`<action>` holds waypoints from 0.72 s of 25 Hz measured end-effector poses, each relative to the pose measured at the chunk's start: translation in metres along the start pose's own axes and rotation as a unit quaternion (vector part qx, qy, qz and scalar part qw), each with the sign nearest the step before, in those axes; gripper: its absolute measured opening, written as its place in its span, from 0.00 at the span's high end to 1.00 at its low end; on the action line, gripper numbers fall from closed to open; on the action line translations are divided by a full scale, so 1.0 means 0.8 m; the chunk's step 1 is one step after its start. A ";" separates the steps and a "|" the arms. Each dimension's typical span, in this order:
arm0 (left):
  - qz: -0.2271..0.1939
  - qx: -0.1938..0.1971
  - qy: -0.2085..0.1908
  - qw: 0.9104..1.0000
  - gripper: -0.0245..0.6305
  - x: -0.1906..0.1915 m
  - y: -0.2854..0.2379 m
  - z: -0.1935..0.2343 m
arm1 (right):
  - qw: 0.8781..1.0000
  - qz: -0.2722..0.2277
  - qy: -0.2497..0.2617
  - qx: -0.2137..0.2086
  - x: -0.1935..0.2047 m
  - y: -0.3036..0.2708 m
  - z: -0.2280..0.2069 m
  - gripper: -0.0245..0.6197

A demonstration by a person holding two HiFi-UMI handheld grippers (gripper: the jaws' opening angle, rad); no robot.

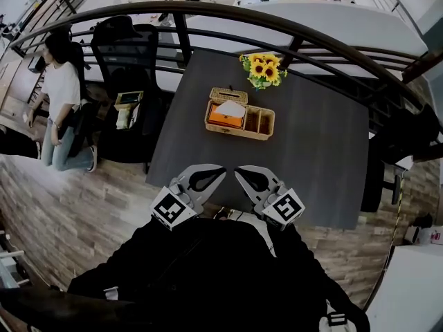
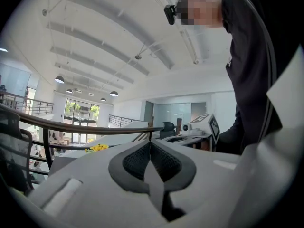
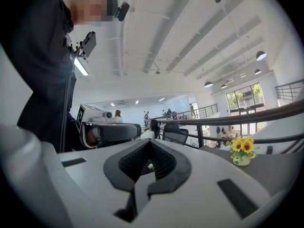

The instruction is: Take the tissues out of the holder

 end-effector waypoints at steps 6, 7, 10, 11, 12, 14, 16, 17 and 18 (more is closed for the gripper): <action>0.002 -0.029 0.003 1.000 0.95 0.000 -0.029 0.013 | 0.997 0.067 -0.013 -0.031 0.020 -0.011 -0.058 0.96; 0.001 -0.030 -0.001 1.000 0.95 0.000 -0.032 0.014 | 0.997 0.074 -0.012 -0.033 0.021 -0.014 -0.065 0.96; 0.002 -0.037 0.004 0.999 0.95 0.001 -0.039 0.021 | 0.996 0.088 -0.007 -0.033 0.023 -0.026 -0.086 0.96; 0.003 -0.039 0.008 0.999 0.95 0.003 -0.040 0.025 | 0.995 0.094 -0.005 -0.033 0.024 -0.032 -0.093 0.96; 0.005 -0.040 0.010 0.999 0.95 0.005 -0.040 0.031 | 0.994 0.102 -0.003 -0.033 0.026 -0.039 -0.099 0.96; 0.005 -0.039 0.007 0.999 0.95 0.008 -0.040 0.044 | 0.992 0.120 0.006 -0.032 0.029 -0.056 -0.114 0.95; 0.001 -0.037 0.004 0.999 0.95 0.012 -0.042 0.058 | 0.989 0.143 0.022 -0.028 0.031 -0.075 -0.131 0.95; -0.002 -0.035 0.007 0.999 0.95 0.014 -0.042 0.065 | 0.987 0.155 0.030 -0.026 0.033 -0.085 -0.138 0.95; -0.003 -0.034 0.010 0.999 0.95 0.017 -0.042 0.072 | 0.985 0.169 0.036 -0.025 0.036 -0.096 -0.146 0.92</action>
Point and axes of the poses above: the fingertips, and each gripper's own axes: y backward along the fingers, z to its left, x out of its underside, the point moved 10 cm from there along y, backward along the fingers
